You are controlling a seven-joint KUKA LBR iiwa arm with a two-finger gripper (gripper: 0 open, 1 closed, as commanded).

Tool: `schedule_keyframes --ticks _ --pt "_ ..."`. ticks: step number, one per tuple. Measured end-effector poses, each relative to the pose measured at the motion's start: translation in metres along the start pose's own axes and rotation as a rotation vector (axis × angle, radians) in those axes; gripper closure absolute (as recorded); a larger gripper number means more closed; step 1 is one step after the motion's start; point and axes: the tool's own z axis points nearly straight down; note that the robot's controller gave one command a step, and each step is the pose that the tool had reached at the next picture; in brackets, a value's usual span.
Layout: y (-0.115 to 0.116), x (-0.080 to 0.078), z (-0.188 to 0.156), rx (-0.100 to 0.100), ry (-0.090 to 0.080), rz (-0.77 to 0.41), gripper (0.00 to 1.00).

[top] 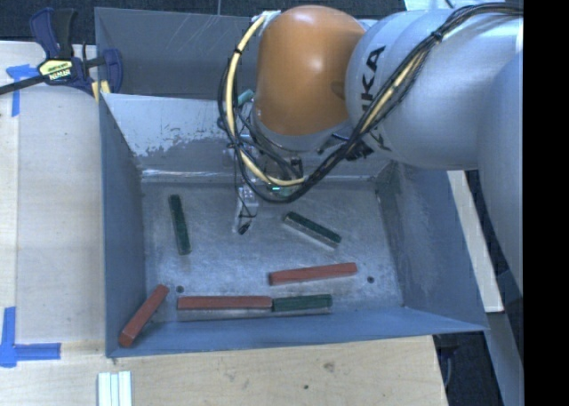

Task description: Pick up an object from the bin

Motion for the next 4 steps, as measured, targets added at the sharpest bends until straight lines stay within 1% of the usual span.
schedule_keyframes --ticks 1,2,3,4 --pt "-0.034 0.056 0.132 0.001 0.001 -0.029 0.00" --pt "-0.105 0.060 0.112 0.004 -0.005 0.004 0.00" --pt "-0.144 0.084 0.083 0.002 -0.004 0.069 0.00" --pt "-0.164 0.075 0.129 -0.001 -0.003 0.050 0.00"
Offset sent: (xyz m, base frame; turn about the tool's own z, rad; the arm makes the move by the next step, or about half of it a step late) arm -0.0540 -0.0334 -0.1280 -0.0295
